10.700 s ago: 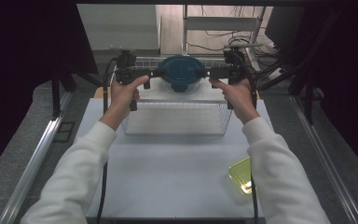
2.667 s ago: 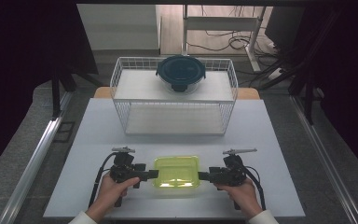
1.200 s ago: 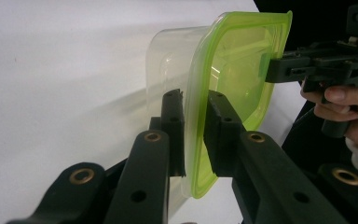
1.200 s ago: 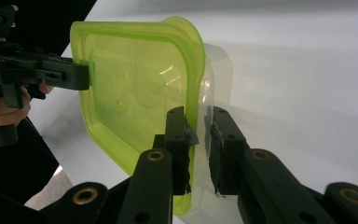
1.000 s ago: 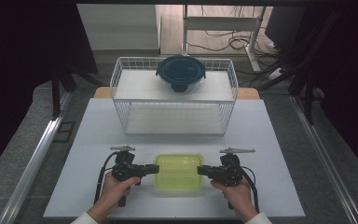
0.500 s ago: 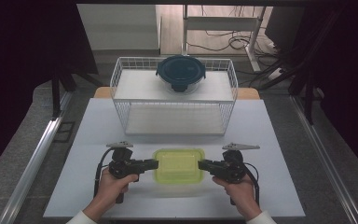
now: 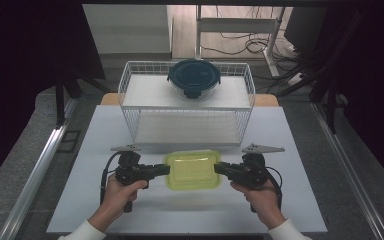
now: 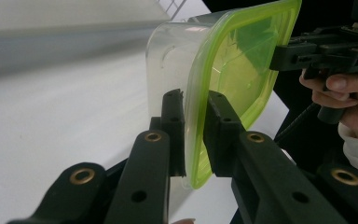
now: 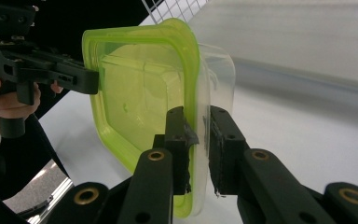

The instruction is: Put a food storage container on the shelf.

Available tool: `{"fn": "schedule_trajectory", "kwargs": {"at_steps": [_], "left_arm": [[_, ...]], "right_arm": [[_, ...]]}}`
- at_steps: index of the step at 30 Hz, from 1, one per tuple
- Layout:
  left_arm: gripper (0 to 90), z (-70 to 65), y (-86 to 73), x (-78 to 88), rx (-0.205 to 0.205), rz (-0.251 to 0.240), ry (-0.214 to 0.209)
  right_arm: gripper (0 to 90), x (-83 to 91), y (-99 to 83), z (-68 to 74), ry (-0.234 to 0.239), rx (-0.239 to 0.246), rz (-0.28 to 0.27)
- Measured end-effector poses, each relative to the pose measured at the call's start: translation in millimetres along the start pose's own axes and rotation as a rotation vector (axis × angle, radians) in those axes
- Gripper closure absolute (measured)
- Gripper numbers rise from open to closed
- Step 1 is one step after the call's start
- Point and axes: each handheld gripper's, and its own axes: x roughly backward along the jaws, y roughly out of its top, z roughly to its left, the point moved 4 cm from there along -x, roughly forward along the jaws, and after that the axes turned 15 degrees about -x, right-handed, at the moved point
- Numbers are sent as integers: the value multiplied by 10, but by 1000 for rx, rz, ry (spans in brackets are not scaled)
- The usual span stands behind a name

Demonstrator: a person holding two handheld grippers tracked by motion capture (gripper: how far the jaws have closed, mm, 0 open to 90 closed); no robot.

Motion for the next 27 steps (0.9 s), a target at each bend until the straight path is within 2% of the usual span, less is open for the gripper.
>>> {"fn": "schedule_trajectory", "kwargs": {"at_steps": [6, 12, 27], "left_arm": [[794, -15, 204, 77, -18, -27, 2], [792, -49, 421, 155, -52, -52, 11], [791, -98, 800, 272, -99, -83, 24]], "right_arm": [[782, 71, 155, 81, 3, 25, -21], [781, 156, 316, 175, 4, 51, -48], [784, 280, 616, 284, 9, 83, -83]]}}
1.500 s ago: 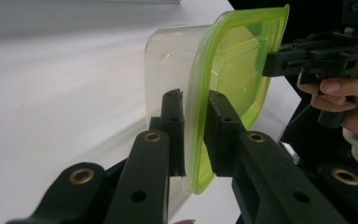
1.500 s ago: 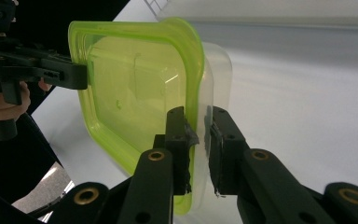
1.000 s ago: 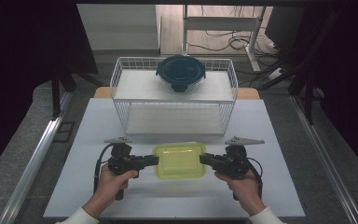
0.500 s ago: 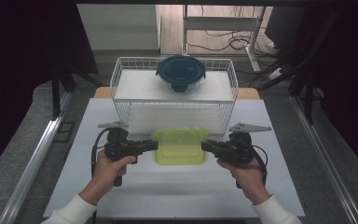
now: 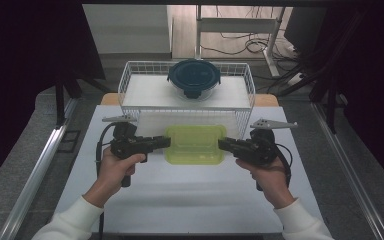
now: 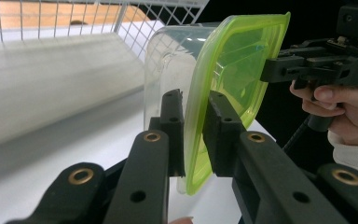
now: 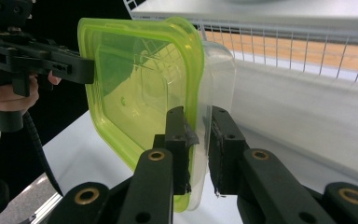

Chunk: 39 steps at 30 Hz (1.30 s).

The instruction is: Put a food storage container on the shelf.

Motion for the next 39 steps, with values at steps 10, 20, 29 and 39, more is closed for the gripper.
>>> {"fn": "schedule_trajectory", "kwargs": {"at_steps": [10, 20, 29, 39], "left_arm": [[790, 22, 287, 100, -25, -21, 10], [791, 113, 605, 131, -41, -48, 25], [792, 233, 859, 113, -51, -61, 30], [795, 402, 1132, 83, -49, -67, 39]], "right_arm": [[784, 55, 283, 109, 7, 38, -30], [788, 74, 630, 147, 23, 44, -48], [789, 55, 934, 133, 21, 39, -52], [790, 11, 1218, 101, 34, 22, -70]]}}
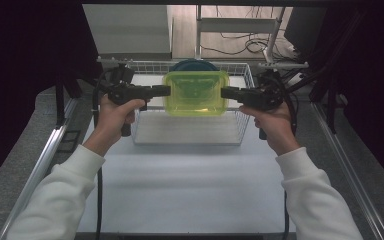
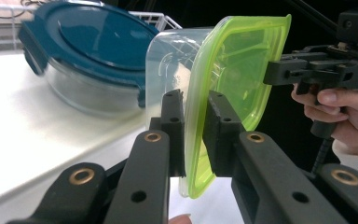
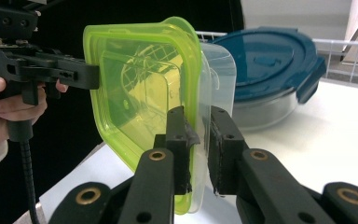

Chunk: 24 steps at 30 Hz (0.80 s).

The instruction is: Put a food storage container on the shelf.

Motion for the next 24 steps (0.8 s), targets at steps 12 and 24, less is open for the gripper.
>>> {"fn": "schedule_trajectory", "kwargs": {"at_steps": [12, 24], "left_arm": [[799, 234, 242, -56, 17, -6, 12], [800, 429, 454, -141, 60, -7, -2]], "right_arm": [[790, -124, 320, -29, 1, -30, 0], [792, -203, 592, -97, -9, -65, 1]]}}
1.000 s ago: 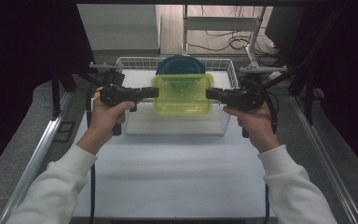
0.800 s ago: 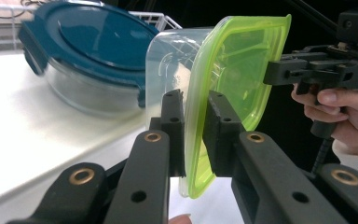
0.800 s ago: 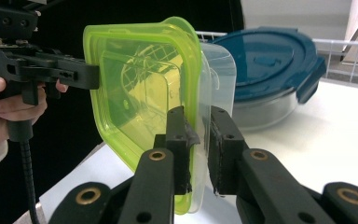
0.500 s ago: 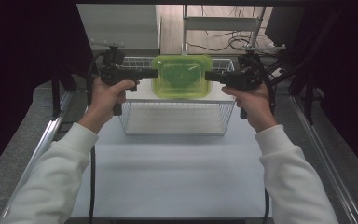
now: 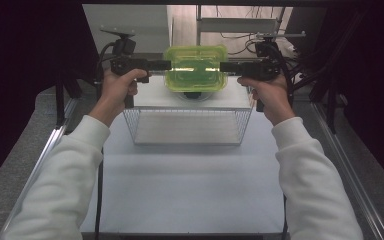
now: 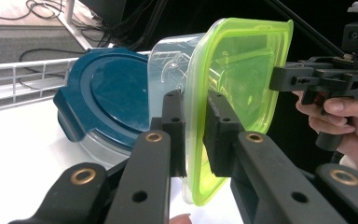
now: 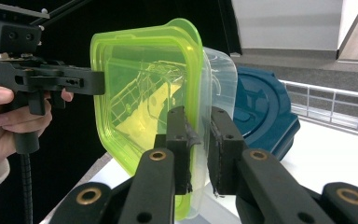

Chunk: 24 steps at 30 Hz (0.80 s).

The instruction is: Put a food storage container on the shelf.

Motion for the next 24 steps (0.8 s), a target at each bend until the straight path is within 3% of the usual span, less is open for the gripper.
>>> {"fn": "schedule_trajectory", "kwargs": {"at_steps": [7, 13, 19, 22, 24], "left_arm": [[800, 127, 88, -49, 32, 23, -10], [800, 300, 49, -155, 107, 63, -13], [798, 354, 85, -220, 132, 39, 3], [795, 401, 91, -251, 179, 31, 1], [795, 432, 90, -275, 195, 22, 3]], "right_arm": [[792, -69, 96, -32, -6, -41, 18], [790, -192, 150, -126, -18, -107, 69], [788, -291, 197, -256, -23, -172, 84], [780, -326, 223, -336, -1, -225, 86], [773, -347, 236, -362, 7, -235, 85]]}}
